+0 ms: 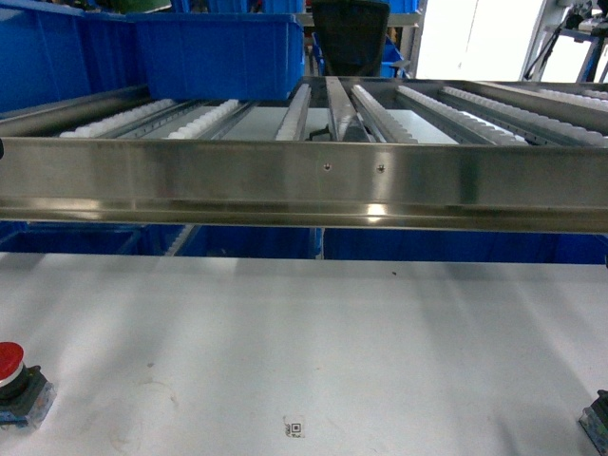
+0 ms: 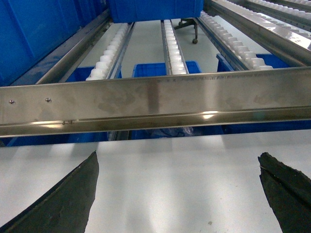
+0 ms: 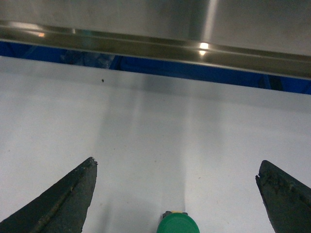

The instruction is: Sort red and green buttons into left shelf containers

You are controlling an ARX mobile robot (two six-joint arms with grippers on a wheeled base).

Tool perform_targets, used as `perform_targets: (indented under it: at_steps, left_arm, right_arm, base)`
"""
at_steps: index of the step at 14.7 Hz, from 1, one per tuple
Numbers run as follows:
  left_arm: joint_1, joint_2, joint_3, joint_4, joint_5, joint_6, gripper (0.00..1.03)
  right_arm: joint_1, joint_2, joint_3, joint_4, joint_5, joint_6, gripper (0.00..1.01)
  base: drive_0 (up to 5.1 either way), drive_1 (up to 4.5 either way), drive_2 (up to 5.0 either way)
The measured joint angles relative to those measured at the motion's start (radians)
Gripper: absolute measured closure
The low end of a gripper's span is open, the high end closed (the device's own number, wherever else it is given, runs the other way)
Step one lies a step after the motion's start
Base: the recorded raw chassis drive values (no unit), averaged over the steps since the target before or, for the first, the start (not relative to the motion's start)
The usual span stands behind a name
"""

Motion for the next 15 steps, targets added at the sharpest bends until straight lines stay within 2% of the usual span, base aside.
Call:
perform_targets:
  at_steps: [2,6,9,13,15]
  left_arm:
    - [0.0,0.0,0.0,0.001,0.0,0.002,0.05]
    - [0.0,0.0,0.0,0.0,0.0,0.002,0.05]
    - [0.0,0.0,0.0,0.001,0.0,0.002,0.05]
    - [0.0,0.0,0.0,0.001,0.0,0.002,0.05]
    - [0.0,0.0,0.0,0.001,0.0,0.003,0.05]
  right_arm:
    - [0.0,0.111,-0.021,0.036,0.002,-0.019,0.03]
    - [-0.001,0.197,0.008,0.018,-0.029,-0.016,0.03]
    - [-0.002,0.207,0.01,0.027,-0.029,-0.016,0.03]
    - [-0.038,0.285,0.018,0.047,-0.026,-0.019,0.03]
    - [-0.048,0.331,0.011,0.092,-0.024,-0.032,0.03]
  base:
    - [0.0,0.0,0.0]
    - [0.0,0.0,0.0]
    - [0.0,0.0,0.0]
    - [0.0,0.0,0.0]
    - [0.0,0.0,0.0]
